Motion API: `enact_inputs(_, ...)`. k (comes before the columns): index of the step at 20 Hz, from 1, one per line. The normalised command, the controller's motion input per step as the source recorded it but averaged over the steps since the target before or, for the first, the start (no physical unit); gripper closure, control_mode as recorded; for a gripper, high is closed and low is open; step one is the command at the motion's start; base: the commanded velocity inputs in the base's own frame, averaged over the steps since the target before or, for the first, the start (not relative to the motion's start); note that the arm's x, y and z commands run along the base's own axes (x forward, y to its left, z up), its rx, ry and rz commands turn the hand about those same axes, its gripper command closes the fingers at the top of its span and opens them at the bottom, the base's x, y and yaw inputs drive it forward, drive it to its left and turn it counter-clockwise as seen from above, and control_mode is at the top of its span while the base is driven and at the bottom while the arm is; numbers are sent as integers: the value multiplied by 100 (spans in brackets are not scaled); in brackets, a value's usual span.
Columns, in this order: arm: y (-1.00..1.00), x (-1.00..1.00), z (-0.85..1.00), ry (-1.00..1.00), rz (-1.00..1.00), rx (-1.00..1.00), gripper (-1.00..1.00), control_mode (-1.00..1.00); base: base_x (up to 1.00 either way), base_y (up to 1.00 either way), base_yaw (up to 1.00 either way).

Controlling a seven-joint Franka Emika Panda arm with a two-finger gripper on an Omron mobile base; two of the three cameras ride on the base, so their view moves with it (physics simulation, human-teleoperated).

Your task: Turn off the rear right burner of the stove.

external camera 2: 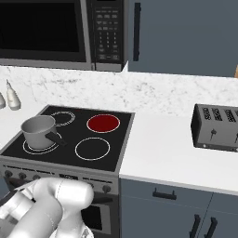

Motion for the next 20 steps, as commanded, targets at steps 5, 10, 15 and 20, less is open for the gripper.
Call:
enact_inputs(5,0,5,0,0,0,0,-100,-100,0,0,0)
enact_inputs(10,0,18,0,0,0,0,-100,-100,0,0,0)
enact_inputs(15,0,12,-8,0,0,0,-100,-100,0,0,0)
enact_inputs(20,0,0,-18,0,0,0,-100,-100,0,0,0)
